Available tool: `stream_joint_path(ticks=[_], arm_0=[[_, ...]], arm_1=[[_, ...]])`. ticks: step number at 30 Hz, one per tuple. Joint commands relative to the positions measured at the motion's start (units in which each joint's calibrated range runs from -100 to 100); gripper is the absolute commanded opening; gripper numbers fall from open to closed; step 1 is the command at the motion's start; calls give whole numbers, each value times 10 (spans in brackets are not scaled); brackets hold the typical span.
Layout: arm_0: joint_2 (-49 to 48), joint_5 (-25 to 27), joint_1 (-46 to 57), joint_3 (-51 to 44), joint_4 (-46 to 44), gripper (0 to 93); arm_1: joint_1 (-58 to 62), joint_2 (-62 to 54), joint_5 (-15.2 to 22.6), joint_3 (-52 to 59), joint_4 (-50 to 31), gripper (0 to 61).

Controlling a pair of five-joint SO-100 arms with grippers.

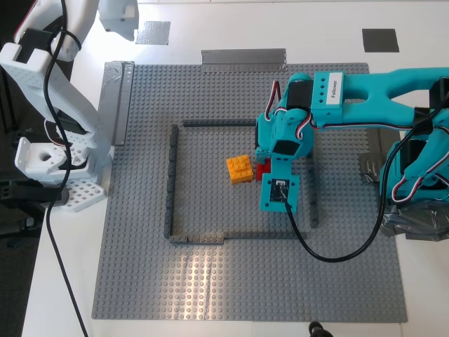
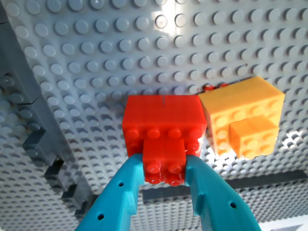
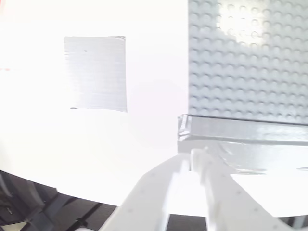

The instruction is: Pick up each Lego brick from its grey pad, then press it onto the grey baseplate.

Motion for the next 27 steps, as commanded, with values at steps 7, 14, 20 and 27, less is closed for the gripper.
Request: stream_joint_path(ticks=[7, 14, 20, 27], arm_0=[[10, -8, -13, -28, -3, 0], [25, -9, -9, -38, -12, 0], [27, -7, -9, -53, -10, 0], [27, -6, -9, -47, -8, 0]], arm_1=[[16, 82, -36, -145, -50, 2], [2, 139, -59, -224, -30, 2], [-6, 133, -63, -228, 16, 2], [-7, 115, -63, -209, 3, 2]])
